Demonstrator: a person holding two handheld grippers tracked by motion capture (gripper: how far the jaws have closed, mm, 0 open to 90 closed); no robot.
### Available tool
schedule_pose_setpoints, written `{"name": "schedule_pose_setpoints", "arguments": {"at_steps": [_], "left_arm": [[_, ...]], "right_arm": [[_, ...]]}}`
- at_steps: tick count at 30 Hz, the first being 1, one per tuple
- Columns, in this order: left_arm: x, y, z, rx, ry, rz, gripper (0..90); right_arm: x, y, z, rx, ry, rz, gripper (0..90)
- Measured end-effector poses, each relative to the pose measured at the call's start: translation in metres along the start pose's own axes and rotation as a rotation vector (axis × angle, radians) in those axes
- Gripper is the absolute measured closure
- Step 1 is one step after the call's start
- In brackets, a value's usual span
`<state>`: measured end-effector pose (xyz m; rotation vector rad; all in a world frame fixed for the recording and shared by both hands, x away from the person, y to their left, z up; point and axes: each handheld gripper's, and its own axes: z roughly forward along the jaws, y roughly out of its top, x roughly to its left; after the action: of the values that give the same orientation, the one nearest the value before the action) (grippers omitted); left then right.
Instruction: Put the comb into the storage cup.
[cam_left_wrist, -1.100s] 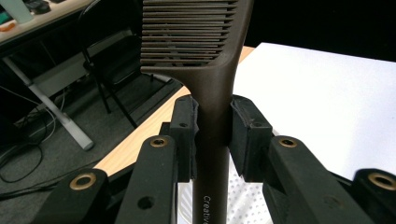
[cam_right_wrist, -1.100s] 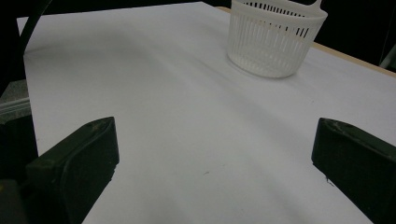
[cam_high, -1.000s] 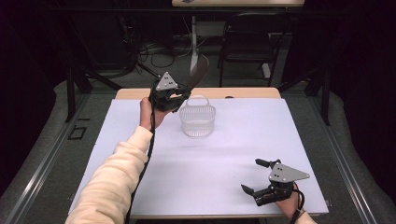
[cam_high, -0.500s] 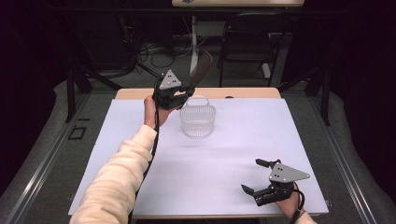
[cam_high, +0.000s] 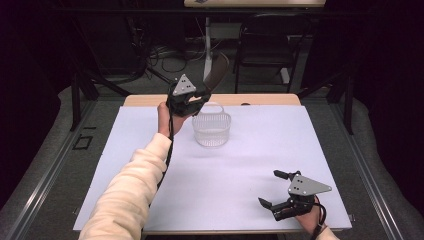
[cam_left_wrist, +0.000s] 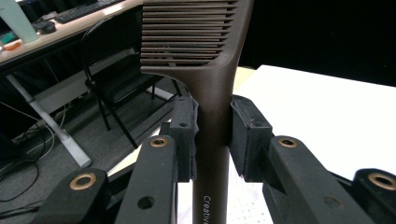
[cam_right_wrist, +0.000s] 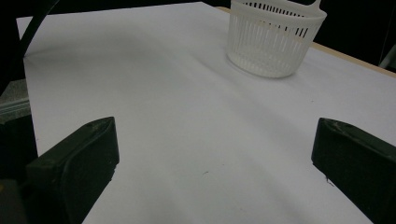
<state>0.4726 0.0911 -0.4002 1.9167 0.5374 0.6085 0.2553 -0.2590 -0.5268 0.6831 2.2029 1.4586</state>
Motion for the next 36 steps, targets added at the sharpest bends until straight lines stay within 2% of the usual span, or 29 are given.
{"name": "schedule_pose_setpoints", "arguments": {"at_steps": [17,27,36], "left_arm": [[-0.001,-0.005,0.009,-0.024,-0.016,-0.014,72.2],[0.0,-0.011,0.016,-0.021,-0.035,-0.026,72.2],[-0.001,-0.017,0.021,-0.018,-0.05,-0.019,72.2]], "right_arm": [[0.0,0.0,0.0,-0.005,0.002,0.004,0.4],[0.0,0.0,0.0,-0.005,0.001,0.001,0.4],[0.0,0.0,0.0,-0.001,0.003,0.002,0.3]]}}
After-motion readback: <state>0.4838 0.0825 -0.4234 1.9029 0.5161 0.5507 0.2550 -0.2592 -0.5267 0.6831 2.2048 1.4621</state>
